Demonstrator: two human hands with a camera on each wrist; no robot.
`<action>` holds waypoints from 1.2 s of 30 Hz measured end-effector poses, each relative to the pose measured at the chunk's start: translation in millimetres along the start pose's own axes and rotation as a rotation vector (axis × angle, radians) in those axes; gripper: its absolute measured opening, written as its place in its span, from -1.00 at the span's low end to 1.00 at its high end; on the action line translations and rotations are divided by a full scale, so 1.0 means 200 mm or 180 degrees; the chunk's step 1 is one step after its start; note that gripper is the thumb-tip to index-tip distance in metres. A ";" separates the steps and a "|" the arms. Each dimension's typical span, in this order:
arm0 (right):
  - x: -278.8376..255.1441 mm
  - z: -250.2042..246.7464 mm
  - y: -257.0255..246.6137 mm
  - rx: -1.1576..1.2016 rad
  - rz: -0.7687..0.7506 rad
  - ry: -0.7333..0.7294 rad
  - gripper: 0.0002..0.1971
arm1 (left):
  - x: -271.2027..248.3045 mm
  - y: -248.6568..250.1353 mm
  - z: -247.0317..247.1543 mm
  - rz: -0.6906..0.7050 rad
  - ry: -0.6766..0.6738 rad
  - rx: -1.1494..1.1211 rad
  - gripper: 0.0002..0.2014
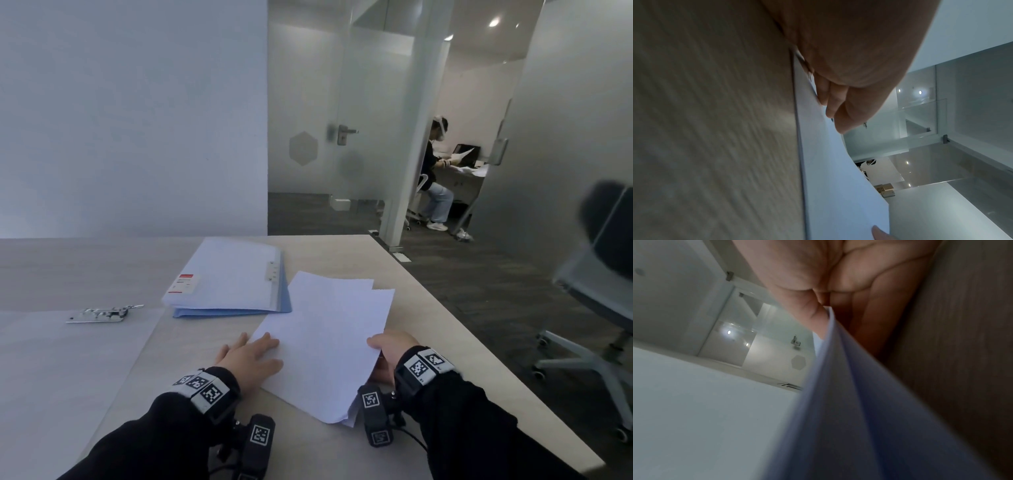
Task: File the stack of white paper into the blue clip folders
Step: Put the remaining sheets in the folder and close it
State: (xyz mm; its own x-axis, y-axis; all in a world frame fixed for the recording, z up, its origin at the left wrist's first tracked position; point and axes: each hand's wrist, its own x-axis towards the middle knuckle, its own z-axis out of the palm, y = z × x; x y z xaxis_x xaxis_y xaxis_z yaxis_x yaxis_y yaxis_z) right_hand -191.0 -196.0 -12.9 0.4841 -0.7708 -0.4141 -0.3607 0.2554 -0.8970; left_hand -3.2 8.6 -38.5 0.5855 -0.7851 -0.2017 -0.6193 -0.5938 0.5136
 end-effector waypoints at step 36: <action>-0.54 0.14 0.08 0.1084 -0.1471 -0.0683 -0.80 | -0.48 0.02 -0.15 0.0723 0.1297 -0.3273 -0.68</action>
State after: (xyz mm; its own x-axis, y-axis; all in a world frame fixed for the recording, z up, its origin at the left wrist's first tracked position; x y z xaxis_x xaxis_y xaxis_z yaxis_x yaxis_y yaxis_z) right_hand -226.6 -93.3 13.0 0.6920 -0.7208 0.0395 0.1829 0.1222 -0.9755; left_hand -45.2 86.3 8.5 0.7578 -0.6288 0.1743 -0.1187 0.1298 0.9844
